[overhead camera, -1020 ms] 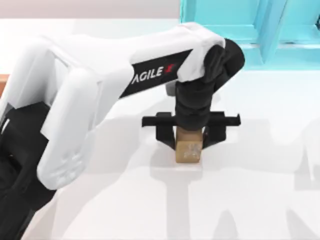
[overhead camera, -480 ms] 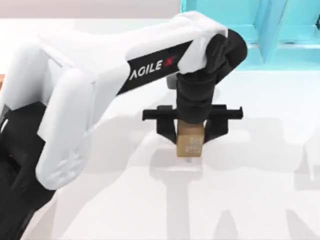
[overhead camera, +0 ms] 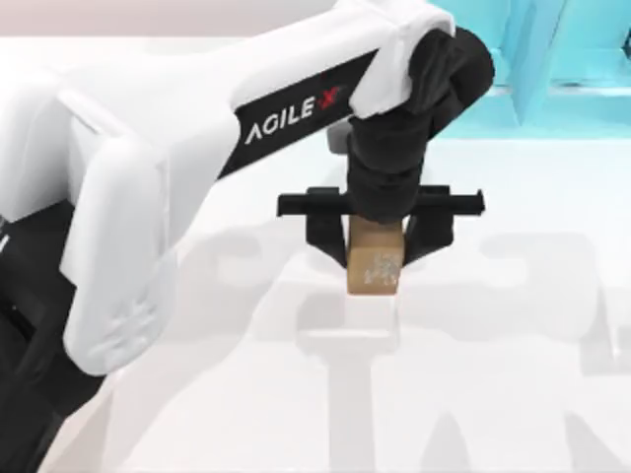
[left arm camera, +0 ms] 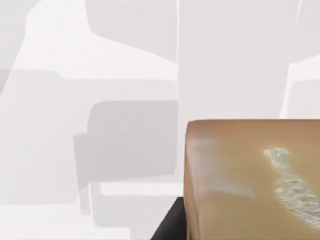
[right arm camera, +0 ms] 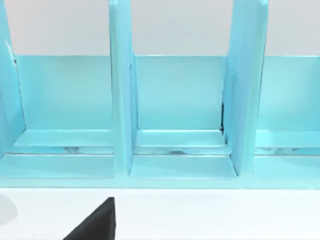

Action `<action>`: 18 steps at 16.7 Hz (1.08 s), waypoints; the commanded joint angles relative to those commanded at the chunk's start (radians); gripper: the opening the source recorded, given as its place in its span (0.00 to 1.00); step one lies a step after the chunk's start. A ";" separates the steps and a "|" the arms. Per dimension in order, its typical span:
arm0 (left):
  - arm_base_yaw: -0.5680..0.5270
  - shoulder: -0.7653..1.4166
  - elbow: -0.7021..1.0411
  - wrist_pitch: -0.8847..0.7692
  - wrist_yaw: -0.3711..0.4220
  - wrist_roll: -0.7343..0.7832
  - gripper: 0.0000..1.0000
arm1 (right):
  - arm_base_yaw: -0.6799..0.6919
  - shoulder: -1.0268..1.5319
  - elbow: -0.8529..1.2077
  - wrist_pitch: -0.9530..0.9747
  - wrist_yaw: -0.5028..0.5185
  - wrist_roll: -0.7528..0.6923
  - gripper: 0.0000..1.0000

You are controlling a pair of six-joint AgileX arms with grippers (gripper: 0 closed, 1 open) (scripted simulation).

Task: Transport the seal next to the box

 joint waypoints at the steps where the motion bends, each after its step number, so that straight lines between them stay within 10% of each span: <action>1: 0.002 -0.002 -0.002 0.000 0.000 0.002 0.00 | 0.000 0.000 0.000 0.000 0.000 0.000 1.00; 18: 0.512 -0.546 -0.467 -0.071 -0.003 0.504 0.00 | 0.000 0.000 0.000 0.000 0.000 0.000 1.00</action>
